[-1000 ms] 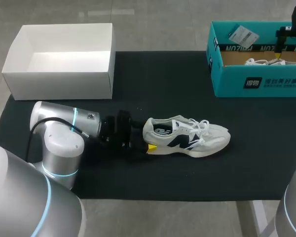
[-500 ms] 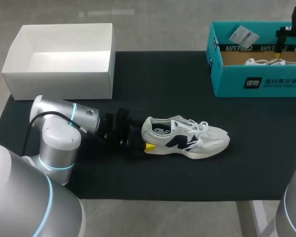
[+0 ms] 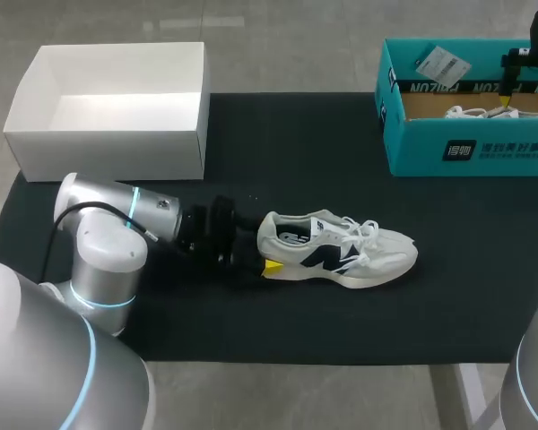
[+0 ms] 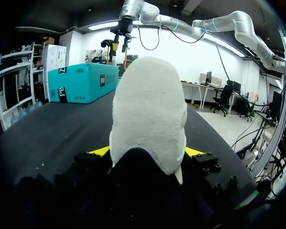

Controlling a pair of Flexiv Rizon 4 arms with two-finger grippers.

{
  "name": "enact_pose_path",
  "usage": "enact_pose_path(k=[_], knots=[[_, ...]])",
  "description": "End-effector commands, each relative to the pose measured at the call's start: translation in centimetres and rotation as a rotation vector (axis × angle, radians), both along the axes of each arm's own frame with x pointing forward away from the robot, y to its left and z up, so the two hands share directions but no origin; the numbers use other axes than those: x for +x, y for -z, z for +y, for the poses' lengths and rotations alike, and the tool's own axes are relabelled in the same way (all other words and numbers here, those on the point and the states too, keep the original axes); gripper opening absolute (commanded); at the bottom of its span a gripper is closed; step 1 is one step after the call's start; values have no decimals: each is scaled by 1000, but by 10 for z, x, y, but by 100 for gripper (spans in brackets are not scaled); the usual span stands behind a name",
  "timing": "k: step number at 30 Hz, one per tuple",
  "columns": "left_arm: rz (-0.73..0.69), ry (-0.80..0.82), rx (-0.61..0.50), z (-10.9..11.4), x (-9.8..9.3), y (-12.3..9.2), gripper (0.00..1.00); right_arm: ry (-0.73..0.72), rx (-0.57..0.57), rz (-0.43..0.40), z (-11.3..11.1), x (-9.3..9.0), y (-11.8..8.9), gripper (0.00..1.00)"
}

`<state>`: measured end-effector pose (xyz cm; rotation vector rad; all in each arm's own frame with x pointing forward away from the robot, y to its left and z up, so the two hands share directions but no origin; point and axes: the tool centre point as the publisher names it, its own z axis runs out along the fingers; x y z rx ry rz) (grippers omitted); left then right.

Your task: Take the shoe out of the shoebox, open the shoe tongue, remove and reinsert the insole, then place the shoe into the shoebox

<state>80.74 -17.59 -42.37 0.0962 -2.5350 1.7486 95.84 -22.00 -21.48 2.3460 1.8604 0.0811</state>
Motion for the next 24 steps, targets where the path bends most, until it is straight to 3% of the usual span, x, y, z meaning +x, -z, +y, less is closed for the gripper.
enact_pose_path(k=[1,6,10,17,24], knots=[[-1,-1,0,1,0,0,0,1,0,-2,0,-1,0,100],[-1,-1,0,1,0,0,0,-8,-17,-8,25,-1,7,100],[-1,-1,0,1,0,0,0,5,-33,-26,58,-13,16,100],[-1,-1,0,1,0,0,0,33,-37,-33,111,-47,23,100],[-1,-1,0,1,0,0,0,22,7,35,162,-76,40,100]])
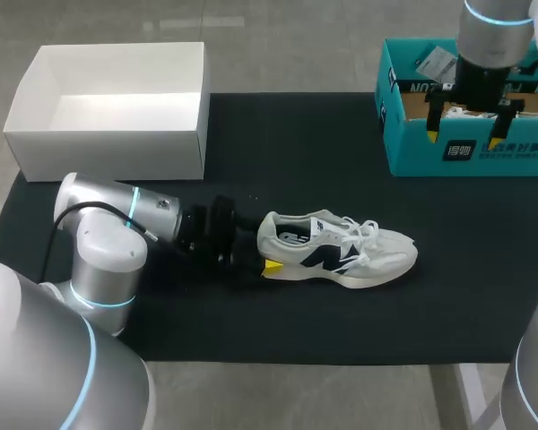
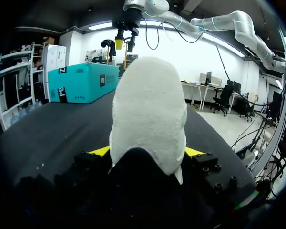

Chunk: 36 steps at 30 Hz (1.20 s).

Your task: Take the shoe out of the shoebox, open the shoe tongue, remove and reinsert the insole, then place the shoe into the shoebox

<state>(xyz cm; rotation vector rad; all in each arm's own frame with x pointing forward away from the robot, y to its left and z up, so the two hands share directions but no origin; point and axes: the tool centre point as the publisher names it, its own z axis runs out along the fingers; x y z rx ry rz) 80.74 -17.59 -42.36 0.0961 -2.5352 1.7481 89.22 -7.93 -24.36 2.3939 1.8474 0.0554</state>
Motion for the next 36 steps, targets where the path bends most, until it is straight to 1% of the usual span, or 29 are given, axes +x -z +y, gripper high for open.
enact_pose_path(k=[1,2,4,5,24,27,29,30,36], knots=[[-1,-1,-1,0,0,0,0,-6,-14,19,29,-11,15,100],[-1,-1,-1,0,0,0,0,-9,-8,26,35,-14,18,100],[-1,-1,-1,0,0,0,0,-25,14,65,51,-16,24,100],[-1,-1,-1,0,0,0,0,-1,12,78,57,-17,27,100],[-1,-1,-1,0,0,0,0,-1,12,78,57,-17,27,100],[-1,-1,-1,0,0,0,0,-23,15,68,78,-19,32,100],[-1,-1,-1,0,0,0,0,5,-13,78,90,-23,32,100],[-1,-1,-1,0,0,0,0,10,-9,69,96,-26,31,100],[-1,-1,-1,0,0,0,0,14,9,2,129,-50,19,100]])
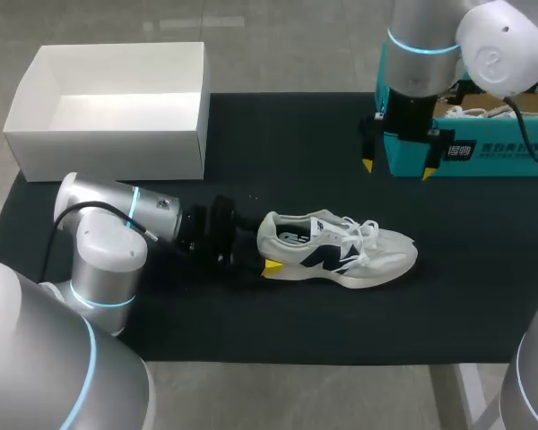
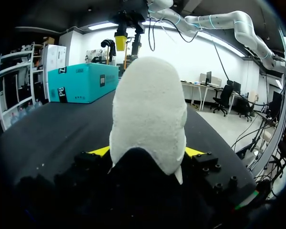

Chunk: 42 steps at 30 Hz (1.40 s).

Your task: Take the shoe out of the shoebox, open the shoe tongue, remove and reinsert the insole, then place the shoe into the shoebox

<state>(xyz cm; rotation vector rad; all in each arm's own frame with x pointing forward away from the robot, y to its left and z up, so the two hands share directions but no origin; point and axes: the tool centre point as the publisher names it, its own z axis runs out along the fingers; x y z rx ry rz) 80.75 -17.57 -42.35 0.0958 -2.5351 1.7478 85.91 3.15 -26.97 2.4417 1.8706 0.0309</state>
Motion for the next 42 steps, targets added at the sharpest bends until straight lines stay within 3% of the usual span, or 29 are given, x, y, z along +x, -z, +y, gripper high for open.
enact_pose_path(k=[1,10,19,30,42], knots=[[-1,-1,-1,0,0,0,0,6,-18,-52,23,-21,-8,100],[-1,-1,-1,0,0,0,0,35,-74,-124,62,-66,-20,100],[-1,-1,-1,0,0,0,0,-6,-57,-123,94,-92,6,100],[-1,-1,-1,0,0,0,0,-124,-130,-77,125,-83,42,100],[-1,-1,-1,0,0,0,0,-209,-203,-29,133,-64,63,100]])
